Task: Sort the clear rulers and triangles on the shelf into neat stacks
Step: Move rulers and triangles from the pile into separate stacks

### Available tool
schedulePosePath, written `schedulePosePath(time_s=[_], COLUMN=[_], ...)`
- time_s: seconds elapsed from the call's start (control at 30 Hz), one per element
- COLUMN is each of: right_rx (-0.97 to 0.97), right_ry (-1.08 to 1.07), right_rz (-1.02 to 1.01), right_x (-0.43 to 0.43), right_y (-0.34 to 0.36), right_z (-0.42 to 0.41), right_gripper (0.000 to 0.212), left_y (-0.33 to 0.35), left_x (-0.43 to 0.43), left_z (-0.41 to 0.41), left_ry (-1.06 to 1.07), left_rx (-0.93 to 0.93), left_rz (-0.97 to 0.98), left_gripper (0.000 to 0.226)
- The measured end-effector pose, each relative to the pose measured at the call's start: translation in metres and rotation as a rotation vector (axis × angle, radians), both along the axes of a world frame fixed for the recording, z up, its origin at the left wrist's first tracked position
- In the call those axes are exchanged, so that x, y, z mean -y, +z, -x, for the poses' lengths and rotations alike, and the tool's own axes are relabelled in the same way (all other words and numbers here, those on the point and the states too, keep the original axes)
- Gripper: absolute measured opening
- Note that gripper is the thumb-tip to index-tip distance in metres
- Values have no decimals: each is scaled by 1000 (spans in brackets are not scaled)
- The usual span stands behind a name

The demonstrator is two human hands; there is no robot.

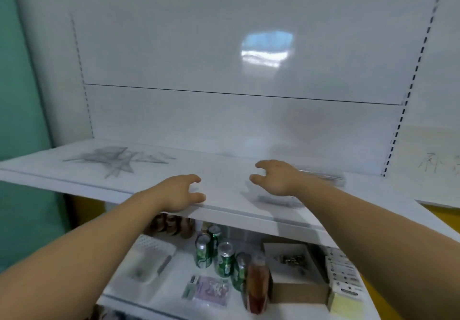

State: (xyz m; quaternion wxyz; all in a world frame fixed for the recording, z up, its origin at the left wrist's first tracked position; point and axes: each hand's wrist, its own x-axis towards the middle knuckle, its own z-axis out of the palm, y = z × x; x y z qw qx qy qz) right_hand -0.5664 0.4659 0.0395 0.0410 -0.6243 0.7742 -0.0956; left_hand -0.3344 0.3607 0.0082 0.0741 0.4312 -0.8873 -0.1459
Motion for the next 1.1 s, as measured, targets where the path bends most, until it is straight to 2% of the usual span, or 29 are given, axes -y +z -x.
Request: schedulePosePath(time_s=[0.3,0.5,0.87,1.03,1.1], right_rx=[12,24,-27,19,-13], right_ry=[137,193,234,210,243], right_rz=[-27,-29,-90,-176,-183], right_x=[143,225,360,427,448], right_y=[9,10,-18,-35,-36], right_z=[-156,-242,-306,-306,-306], right_gripper=[65,65,70,102,99], left_y=[2,0,-22,-17,-15], left_x=[96,160,258,320,342], left_z=[-166,-236,-280,-279,-278], left_ry=[181,254,319,334,343], left_rx=[62,44,-93,-12,68], left_rz=[29,45,62,57,61], left_gripper=[69,66,63,74,75])
